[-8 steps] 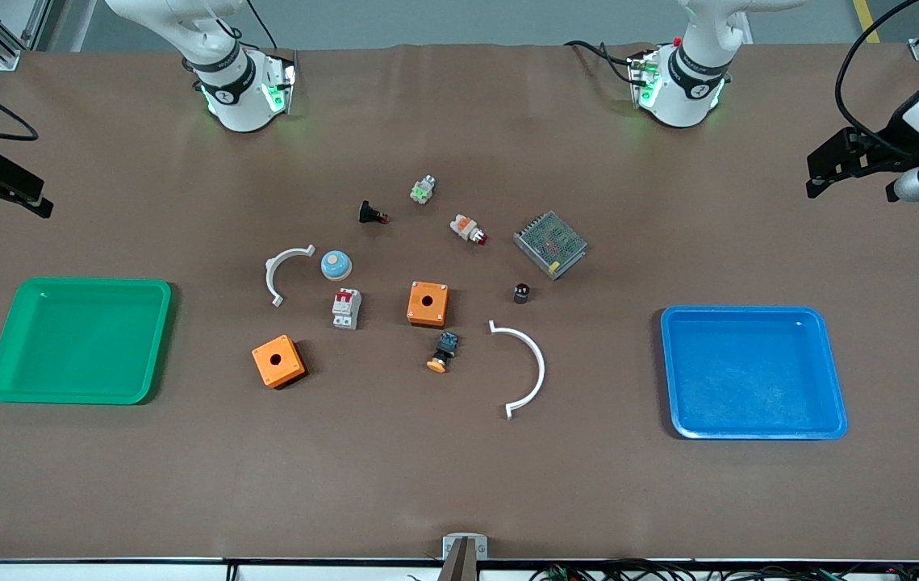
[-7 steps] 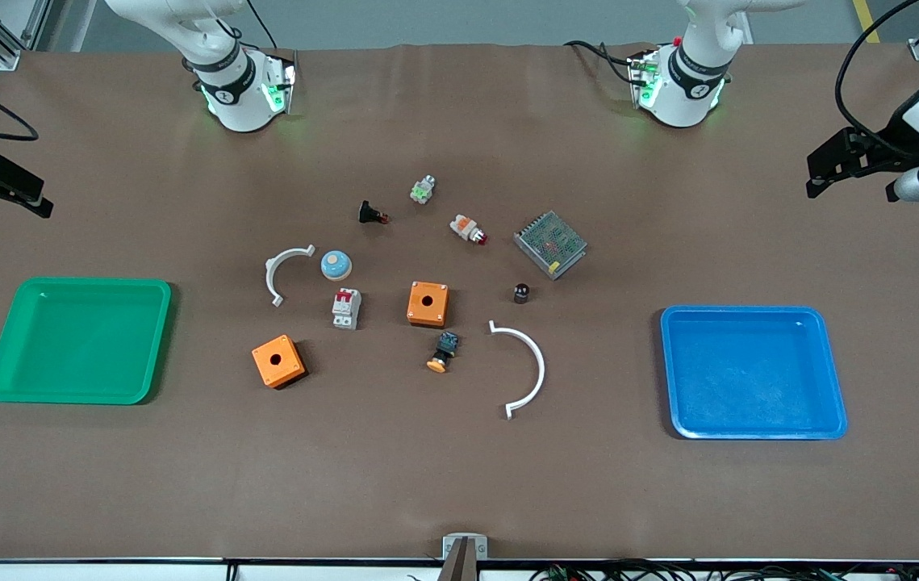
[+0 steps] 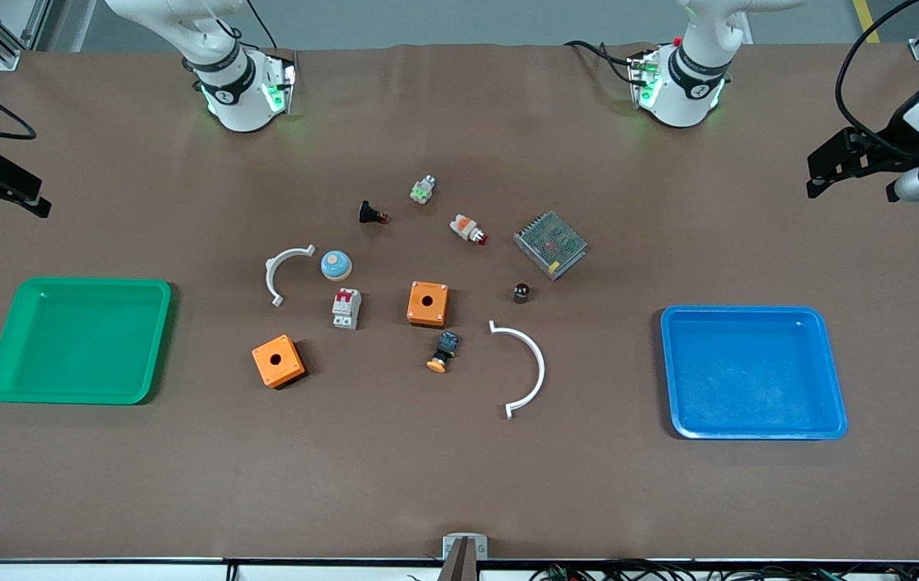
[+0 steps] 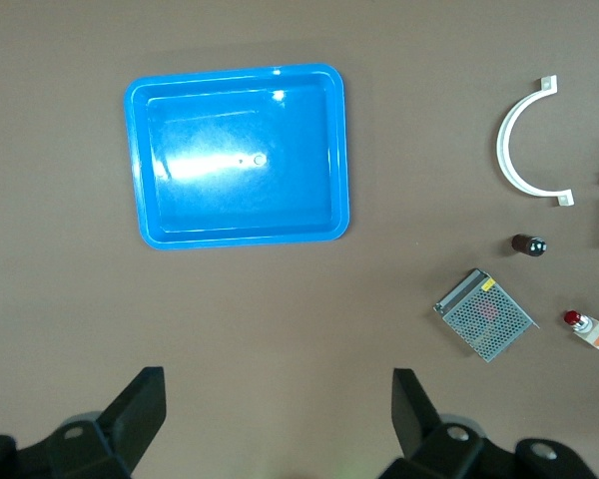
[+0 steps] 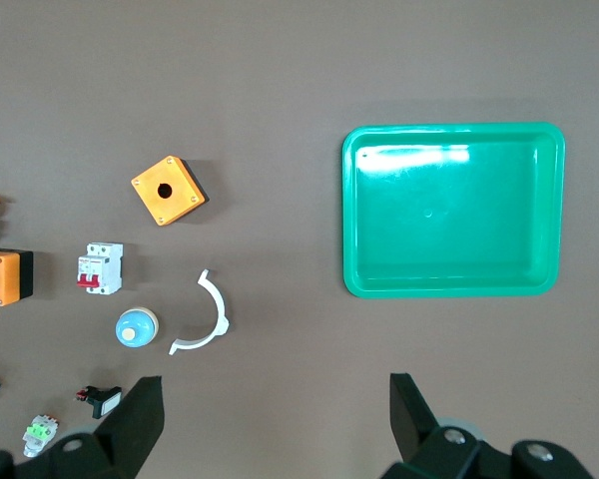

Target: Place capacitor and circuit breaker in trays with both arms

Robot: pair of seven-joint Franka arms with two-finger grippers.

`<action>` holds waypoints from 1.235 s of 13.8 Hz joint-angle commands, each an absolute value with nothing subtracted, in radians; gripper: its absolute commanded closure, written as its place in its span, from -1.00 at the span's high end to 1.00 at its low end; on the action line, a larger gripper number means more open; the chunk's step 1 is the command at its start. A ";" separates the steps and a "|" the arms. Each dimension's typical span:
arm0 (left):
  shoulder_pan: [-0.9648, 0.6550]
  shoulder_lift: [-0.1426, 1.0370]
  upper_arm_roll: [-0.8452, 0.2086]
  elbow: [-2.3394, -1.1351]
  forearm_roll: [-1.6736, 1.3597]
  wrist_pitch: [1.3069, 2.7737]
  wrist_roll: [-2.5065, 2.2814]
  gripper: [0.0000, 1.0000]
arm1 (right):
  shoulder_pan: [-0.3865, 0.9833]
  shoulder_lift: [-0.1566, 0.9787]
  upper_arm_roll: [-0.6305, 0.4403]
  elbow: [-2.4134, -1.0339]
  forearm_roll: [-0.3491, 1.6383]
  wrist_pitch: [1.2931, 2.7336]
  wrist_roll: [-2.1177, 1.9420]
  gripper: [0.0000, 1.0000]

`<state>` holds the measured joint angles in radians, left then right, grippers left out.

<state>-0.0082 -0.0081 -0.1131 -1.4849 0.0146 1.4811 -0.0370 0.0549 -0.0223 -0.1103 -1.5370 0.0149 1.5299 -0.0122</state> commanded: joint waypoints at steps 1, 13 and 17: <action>-0.005 0.015 -0.117 -1.471 0.000 1.479 -0.031 1.00 | 0.060 -0.017 -0.112 -1.517 0.002 1.523 -0.018 1.00; -0.021 0.058 -0.188 -1.483 0.006 1.542 -0.048 1.00 | 0.087 -0.008 -0.112 -1.505 0.005 1.529 -0.008 1.00; -0.043 0.087 -0.210 -1.493 -0.005 1.626 -0.089 1.00 | 0.095 -0.005 -0.110 -1.505 0.009 1.540 -0.006 1.00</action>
